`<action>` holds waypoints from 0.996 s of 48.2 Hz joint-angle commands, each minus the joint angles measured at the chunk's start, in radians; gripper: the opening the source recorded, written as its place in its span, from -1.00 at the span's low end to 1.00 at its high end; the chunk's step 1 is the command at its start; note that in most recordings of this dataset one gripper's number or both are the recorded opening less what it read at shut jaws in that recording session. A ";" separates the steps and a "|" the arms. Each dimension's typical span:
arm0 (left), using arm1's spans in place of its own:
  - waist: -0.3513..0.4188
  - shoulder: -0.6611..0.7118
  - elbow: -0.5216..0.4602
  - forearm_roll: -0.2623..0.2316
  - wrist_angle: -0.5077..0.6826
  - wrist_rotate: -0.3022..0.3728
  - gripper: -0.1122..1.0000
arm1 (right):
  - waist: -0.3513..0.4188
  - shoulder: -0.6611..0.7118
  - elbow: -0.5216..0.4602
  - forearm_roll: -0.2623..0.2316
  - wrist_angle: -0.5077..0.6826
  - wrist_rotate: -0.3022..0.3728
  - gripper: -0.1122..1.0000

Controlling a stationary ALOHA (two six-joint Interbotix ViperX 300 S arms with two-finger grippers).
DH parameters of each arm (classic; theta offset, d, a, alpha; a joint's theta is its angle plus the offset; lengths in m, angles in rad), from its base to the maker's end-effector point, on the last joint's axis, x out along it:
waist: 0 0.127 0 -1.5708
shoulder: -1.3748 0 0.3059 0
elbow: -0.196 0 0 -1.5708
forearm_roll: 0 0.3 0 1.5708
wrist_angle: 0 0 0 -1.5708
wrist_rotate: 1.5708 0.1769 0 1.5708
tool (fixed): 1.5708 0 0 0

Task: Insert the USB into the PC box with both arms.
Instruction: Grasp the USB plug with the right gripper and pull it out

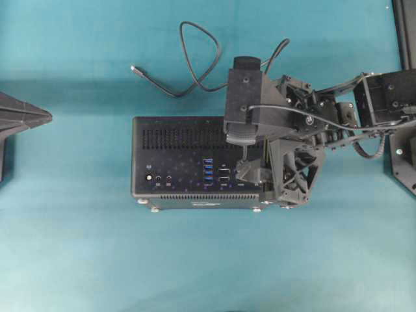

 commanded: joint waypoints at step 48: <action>-0.003 0.005 -0.012 0.003 -0.006 -0.014 -0.80 | 0.008 -0.008 -0.009 0.000 -0.005 0.005 -0.59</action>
